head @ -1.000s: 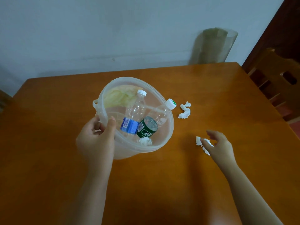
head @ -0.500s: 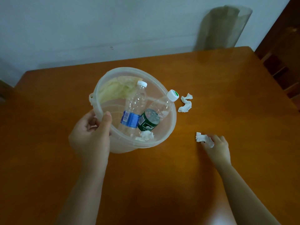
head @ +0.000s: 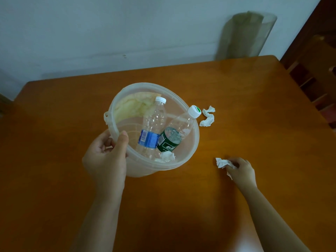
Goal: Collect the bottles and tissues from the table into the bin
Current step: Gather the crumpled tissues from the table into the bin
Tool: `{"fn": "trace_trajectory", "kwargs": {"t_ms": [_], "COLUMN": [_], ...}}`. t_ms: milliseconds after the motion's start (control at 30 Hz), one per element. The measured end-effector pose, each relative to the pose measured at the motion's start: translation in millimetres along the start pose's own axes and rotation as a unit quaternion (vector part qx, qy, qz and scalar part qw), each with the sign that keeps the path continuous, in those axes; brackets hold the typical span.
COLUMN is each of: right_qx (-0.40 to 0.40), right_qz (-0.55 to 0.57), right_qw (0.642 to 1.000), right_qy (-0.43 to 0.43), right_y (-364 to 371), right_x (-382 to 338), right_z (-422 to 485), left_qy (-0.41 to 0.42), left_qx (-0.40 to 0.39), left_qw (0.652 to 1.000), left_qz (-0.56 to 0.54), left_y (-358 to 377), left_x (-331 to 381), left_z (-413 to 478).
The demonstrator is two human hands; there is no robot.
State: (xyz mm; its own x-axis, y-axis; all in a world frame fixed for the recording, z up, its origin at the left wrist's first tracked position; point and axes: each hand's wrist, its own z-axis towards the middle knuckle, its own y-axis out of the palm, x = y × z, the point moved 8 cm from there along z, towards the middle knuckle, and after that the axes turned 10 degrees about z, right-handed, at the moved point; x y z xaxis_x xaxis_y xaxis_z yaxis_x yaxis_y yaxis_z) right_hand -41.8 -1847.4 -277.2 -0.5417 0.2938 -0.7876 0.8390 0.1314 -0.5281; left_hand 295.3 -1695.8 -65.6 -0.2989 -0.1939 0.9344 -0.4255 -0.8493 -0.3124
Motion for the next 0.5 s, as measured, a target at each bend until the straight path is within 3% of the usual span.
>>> {"fn": "trace_trajectory", "kwargs": {"t_ms": [267,500], "right_qx": [0.041,0.067], "right_qz": [0.034,0.095], "right_qw": [0.996,0.972], "right_qy": [-0.066,-0.206], "right_y": [-22.8,-40.1], "right_x": [-60.2,-158.4], "right_z": [-29.6,-75.9], "left_qy": [-0.012,-0.004], "left_qx": [-0.010,-0.019], "left_qw": [1.000,0.999], "left_qz": [-0.019,-0.030], "left_y": [-15.7,-29.1], "left_x": [-2.6,-0.2], "left_z": [-2.4,-2.1]}}
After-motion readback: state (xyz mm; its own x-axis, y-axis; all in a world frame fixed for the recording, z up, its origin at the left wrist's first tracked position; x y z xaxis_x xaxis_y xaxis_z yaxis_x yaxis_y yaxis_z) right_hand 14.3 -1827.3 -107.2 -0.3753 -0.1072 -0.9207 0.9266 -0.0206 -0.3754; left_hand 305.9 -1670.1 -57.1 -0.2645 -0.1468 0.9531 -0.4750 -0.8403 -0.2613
